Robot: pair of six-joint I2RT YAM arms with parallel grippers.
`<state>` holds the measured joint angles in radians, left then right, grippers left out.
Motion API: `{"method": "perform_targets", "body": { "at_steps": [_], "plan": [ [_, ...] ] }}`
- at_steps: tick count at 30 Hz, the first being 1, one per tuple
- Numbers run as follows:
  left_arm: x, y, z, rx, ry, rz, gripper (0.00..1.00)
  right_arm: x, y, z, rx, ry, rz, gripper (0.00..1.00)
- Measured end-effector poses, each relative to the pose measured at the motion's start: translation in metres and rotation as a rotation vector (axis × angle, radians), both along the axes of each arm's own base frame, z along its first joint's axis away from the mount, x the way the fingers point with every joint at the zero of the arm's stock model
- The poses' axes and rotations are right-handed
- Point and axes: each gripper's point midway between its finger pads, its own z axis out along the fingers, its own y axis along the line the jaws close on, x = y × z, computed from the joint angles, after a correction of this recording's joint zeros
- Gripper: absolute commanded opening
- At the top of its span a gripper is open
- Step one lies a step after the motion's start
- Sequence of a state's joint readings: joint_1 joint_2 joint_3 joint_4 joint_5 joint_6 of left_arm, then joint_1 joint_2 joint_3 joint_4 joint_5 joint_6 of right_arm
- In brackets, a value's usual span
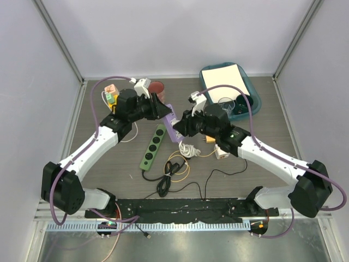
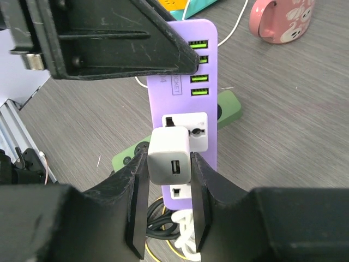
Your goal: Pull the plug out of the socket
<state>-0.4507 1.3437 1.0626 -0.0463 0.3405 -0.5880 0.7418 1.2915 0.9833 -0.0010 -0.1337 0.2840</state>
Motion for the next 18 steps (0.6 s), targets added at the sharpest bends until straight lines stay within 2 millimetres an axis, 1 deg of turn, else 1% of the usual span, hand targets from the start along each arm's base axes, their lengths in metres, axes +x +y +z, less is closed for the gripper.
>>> {"method": "perform_targets", "body": {
  "at_steps": [4,6,11,15,18],
  "plan": [
    [0.003,0.005,-0.004,0.033,0.004,0.022,0.0,-0.003,-0.007,0.011,-0.002,-0.037,-0.009,0.01],
    [0.005,0.008,-0.006,0.045,0.004,0.036,0.0,-0.003,-0.01,0.014,-0.008,-0.048,-0.013,0.01],
    [0.007,0.013,-0.01,0.074,0.004,0.058,0.0,0.0,-0.019,0.007,-0.053,-0.048,-0.047,0.01],
    [0.009,0.017,-0.014,0.102,0.005,0.074,0.0,0.011,-0.035,-0.001,-0.101,-0.043,-0.143,0.01],
    [0.007,0.022,-0.022,0.14,0.018,0.08,0.0,0.029,-0.054,-0.01,-0.126,-0.024,-0.248,0.01]
  ]
}}
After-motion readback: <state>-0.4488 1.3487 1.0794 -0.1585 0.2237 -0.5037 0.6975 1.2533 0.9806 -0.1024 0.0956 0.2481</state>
